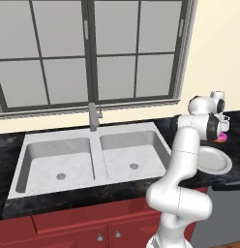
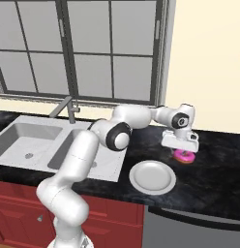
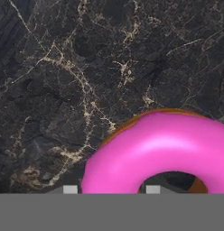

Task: Place the pastries on the plates.

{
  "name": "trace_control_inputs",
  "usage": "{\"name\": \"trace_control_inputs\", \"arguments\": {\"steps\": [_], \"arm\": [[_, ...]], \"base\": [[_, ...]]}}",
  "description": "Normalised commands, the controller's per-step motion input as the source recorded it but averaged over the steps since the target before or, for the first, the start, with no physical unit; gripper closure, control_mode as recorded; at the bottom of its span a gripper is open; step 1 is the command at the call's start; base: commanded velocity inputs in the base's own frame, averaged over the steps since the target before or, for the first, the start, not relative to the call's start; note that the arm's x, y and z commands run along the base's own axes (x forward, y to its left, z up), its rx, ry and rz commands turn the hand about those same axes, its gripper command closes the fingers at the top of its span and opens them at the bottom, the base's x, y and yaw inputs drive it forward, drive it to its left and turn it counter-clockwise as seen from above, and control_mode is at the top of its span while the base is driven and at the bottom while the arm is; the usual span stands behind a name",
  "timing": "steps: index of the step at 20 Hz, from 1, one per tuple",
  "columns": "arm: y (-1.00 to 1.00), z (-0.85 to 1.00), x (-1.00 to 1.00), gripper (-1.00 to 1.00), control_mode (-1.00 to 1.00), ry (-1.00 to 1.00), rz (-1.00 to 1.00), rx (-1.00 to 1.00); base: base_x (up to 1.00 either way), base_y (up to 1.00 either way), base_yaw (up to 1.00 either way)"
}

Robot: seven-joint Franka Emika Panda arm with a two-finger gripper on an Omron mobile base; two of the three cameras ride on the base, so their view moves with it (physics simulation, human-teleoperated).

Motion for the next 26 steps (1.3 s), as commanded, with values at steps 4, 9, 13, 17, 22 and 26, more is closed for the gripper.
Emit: {"name": "trace_control_inputs", "arguments": {"steps": [4,9,13,17,22,26], "arm": [[0.00,0.04,-0.10,1.00,-1.00,-0.04,0.00,0.00],[0.44,0.38,-0.89,1.00,-1.00,-0.22,0.00,-0.03],[0.97,0.24,-0.64,1.00,-1.00,-0.15,0.00,-0.12],[0.95,0.00,-0.48,1.00,-1.00,-0.01,0.00,-0.16],[0.69,0.00,-0.73,1.00,-1.00,0.00,0.00,-0.09],[0.03,-0.47,-0.24,1.00,-1.00,0.00,0.00,-0.01]], "base": [[0.00,0.00,0.00],[0.00,0.00,0.00],[0.00,0.00,0.00],[0.00,0.00,0.00],[0.00,0.00,0.00],[0.00,0.00,0.00]]}}
